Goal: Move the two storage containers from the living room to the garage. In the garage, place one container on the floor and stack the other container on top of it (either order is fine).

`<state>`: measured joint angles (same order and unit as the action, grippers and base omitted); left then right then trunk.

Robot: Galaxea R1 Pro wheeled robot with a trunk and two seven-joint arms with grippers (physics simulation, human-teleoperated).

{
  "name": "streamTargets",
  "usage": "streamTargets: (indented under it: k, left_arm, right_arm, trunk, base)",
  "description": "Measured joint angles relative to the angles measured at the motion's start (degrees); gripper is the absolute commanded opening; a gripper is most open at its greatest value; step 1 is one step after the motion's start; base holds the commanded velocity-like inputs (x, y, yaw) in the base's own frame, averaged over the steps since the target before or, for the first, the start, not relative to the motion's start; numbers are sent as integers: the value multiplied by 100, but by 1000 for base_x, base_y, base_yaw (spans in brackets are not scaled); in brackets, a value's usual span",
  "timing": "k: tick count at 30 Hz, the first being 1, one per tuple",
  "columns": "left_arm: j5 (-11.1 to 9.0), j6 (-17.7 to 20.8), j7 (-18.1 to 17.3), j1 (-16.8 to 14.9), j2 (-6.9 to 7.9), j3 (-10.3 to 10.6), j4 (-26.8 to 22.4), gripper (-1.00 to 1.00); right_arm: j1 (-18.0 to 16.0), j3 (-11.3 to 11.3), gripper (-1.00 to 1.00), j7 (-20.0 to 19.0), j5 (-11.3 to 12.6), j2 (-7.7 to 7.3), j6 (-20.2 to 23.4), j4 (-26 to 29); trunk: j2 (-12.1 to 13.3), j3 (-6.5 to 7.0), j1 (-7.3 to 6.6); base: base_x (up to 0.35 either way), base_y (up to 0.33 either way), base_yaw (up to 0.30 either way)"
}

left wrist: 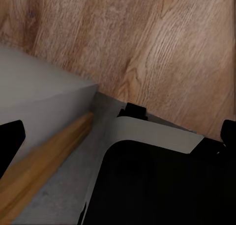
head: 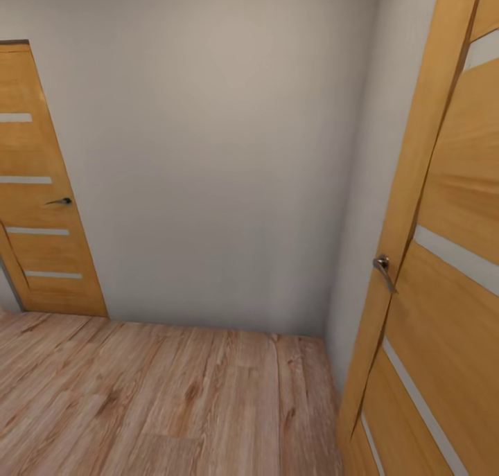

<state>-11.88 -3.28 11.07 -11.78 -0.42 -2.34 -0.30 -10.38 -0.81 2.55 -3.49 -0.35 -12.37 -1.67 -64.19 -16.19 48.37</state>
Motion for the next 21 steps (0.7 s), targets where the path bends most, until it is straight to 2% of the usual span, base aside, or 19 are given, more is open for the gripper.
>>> streamTargets:
  k: [21]
  left_arm:
    - [0, 0, 0, -1, 9, -3, 0, 100]
  right_arm:
    - [0, 0, 100, 0, 0, 0, 0, 0]
  trunk:
    - [0, 0, 0]
  base:
    - [321, 0, 0]
